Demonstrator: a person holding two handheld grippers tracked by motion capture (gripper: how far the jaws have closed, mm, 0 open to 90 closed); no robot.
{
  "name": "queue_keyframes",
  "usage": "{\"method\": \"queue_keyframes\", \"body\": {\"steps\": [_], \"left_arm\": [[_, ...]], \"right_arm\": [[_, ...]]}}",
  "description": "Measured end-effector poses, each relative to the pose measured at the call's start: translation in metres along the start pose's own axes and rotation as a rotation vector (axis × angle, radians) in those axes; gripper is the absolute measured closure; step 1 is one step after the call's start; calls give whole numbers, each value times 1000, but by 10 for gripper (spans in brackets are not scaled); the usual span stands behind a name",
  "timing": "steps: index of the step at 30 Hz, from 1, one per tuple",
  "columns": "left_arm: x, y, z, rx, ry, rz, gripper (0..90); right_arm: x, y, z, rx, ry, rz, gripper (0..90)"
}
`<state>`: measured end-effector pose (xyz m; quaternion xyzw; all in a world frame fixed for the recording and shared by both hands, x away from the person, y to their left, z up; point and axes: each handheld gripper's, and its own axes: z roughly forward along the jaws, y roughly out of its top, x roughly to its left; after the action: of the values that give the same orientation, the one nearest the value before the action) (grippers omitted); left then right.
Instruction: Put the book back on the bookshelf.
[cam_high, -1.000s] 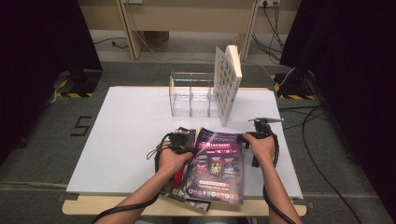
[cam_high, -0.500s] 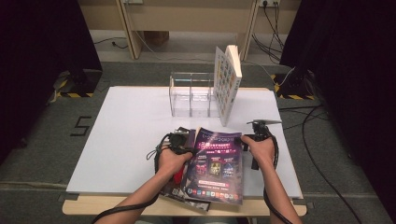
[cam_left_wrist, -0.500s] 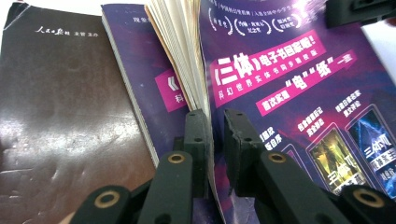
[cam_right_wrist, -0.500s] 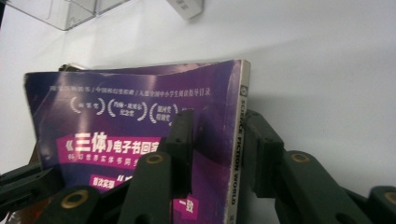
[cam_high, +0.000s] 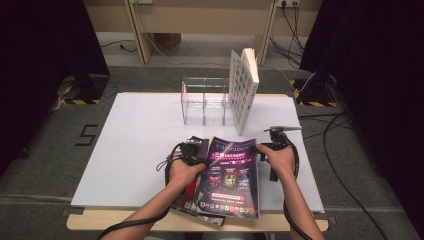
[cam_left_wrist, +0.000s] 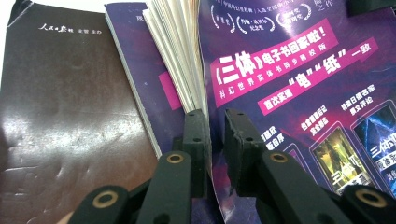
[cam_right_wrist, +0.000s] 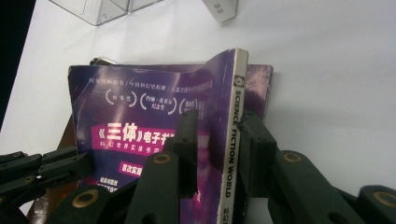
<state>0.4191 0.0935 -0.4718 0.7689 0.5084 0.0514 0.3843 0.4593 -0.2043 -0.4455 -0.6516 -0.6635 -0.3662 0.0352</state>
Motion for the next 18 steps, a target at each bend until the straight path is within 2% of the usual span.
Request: {"method": "queue_keyframes", "body": {"steps": [4,7,10,14,18], "left_arm": [[0,0,0,1,1,3,786],[0,0,-1,5,3,15,787],[1,1,-1,7,-3,7,787],[3,-1,-3,-8,-13,14,780],[7,-4,-12,-35,-21,31,756]], "right_arm": [[1,1,-1,12,0,-8,768],[2,4,-5,33,45,2,813],[7,6,-8,40,56,-4,823],[15,5,-12,22,49,-22,829],[24,2,-15,-21,42,-47,833]]}}
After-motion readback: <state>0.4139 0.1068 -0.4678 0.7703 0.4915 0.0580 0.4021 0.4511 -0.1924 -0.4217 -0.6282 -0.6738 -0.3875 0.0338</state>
